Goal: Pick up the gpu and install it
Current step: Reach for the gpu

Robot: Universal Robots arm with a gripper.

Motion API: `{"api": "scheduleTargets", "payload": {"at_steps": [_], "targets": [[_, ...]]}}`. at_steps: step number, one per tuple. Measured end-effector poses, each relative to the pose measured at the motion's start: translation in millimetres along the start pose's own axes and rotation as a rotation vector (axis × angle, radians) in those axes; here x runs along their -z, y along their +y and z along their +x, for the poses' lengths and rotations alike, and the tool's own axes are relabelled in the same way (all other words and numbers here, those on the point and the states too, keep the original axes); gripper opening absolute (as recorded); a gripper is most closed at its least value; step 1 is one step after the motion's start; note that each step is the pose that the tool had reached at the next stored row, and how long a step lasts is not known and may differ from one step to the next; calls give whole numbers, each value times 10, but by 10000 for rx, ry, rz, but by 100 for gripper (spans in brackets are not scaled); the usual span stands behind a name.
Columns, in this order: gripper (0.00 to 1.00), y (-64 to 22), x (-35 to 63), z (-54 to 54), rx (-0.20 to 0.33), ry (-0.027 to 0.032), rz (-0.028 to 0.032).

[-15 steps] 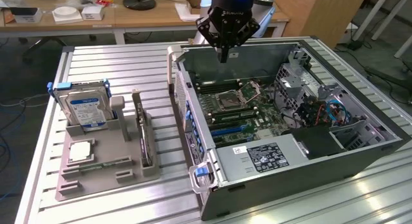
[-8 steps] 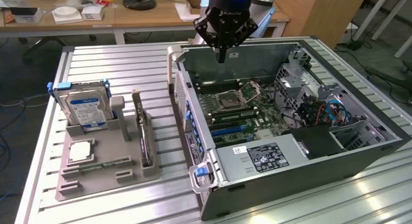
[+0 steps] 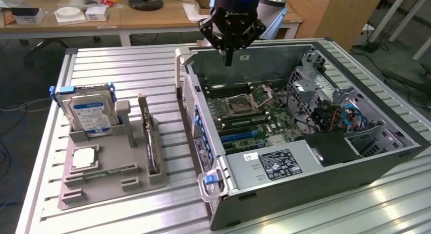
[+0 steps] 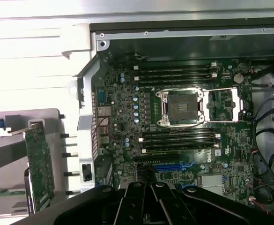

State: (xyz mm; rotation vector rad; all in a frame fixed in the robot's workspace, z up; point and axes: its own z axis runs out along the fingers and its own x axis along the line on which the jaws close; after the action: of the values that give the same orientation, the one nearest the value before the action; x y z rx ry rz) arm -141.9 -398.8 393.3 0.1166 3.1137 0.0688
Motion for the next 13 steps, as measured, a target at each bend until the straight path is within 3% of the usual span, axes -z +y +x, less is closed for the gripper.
{"api": "scheduleTargets", "payload": {"at_steps": [13], "targets": [[10, -10, 3, 129, 1, 0, 0]]}}
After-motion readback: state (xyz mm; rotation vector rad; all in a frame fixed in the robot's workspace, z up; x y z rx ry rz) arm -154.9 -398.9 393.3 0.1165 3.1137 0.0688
